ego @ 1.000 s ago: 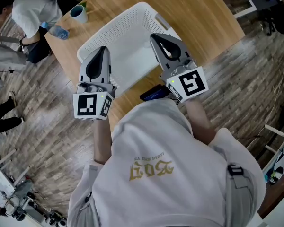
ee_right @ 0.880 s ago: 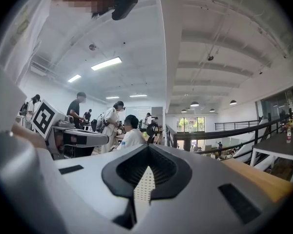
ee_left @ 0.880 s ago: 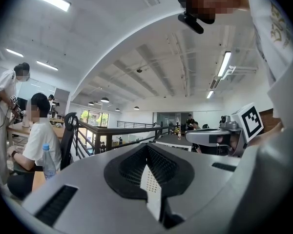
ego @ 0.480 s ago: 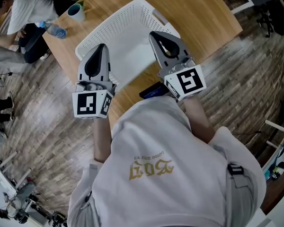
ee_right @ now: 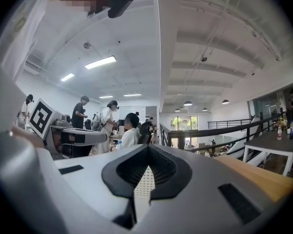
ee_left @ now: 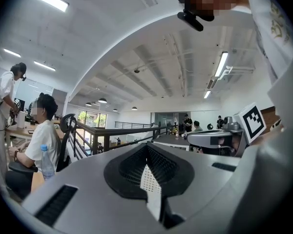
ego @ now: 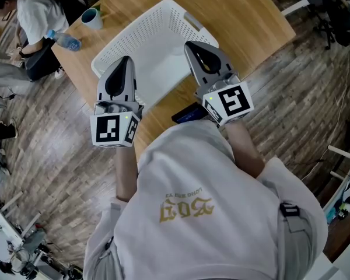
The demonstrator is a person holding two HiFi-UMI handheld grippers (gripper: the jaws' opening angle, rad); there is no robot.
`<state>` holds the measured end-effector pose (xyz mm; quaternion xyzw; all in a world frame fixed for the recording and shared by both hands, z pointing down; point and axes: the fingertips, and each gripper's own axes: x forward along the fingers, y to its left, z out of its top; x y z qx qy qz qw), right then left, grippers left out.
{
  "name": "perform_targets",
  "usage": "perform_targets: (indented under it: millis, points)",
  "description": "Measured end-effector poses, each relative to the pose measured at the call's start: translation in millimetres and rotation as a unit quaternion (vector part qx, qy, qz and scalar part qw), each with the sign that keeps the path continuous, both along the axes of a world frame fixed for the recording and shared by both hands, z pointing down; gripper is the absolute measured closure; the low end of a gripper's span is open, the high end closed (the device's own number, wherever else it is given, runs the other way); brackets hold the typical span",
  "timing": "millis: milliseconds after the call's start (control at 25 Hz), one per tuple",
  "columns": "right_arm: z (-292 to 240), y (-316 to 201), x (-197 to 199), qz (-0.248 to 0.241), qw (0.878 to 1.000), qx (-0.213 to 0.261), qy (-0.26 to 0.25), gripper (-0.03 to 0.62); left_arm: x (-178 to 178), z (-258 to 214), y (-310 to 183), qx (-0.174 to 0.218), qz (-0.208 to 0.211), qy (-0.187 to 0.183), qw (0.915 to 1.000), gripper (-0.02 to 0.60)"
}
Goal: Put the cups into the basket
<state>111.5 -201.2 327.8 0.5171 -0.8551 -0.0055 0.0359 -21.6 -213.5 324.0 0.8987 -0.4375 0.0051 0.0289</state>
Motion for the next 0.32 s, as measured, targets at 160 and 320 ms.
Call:
perform_targets:
  millis: [160,320]
  points:
    - [1.2,2.5,0.9,0.0,1.0,-0.002,0.0,0.585,0.3,-0.5,1.8,-0.001,-0.002,0.0,1.0,0.577]
    - [4.8,3.8,2.4,-0.001,1.0,-0.007,0.002,0.585,1.5,1.6,2.0,-0.002,-0.001,0.0,1.0,0.577]
